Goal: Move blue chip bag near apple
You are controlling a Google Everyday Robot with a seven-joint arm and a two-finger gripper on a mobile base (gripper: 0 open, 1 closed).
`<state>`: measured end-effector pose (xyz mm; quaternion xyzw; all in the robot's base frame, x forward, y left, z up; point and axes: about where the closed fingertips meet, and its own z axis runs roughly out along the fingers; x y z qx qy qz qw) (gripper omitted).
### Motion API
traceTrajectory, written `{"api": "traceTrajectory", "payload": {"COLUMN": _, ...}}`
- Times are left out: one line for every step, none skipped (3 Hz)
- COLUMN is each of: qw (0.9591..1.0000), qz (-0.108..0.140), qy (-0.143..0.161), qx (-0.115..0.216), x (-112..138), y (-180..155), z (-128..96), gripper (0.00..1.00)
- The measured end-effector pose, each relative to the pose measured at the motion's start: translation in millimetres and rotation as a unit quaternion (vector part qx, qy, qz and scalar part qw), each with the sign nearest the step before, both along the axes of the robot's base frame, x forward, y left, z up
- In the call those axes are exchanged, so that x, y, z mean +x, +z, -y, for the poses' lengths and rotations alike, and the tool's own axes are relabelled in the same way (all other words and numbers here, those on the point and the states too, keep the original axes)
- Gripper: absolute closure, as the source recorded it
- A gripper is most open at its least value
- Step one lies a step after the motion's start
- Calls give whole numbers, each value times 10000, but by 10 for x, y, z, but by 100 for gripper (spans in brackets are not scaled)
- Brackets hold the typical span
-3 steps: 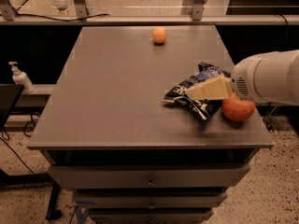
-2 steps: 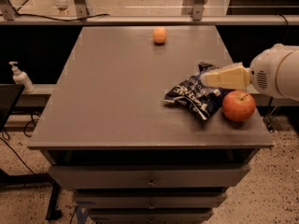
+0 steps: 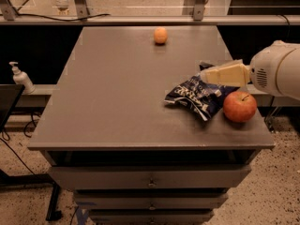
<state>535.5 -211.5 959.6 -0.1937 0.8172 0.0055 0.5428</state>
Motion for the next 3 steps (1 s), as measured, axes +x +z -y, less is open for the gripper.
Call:
{"api": "traceTrajectory", "payload": {"qw": 9998, "qz": 131, "qy": 111, "qx": 99, "x": 379, "y": 30, "z": -40, "gripper": 0}}
{"api": "traceTrajectory", "payload": {"qw": 9986, "qz": 319, "qy": 384, "qx": 198, "x": 1002, "y": 122, "z": -98, "gripper": 0}}
{"api": "traceTrajectory", "payload": {"qw": 9966, "qz": 510, "qy": 613, "qx": 224, "x": 1441, "y": 188, "z": -15, "gripper": 0}}
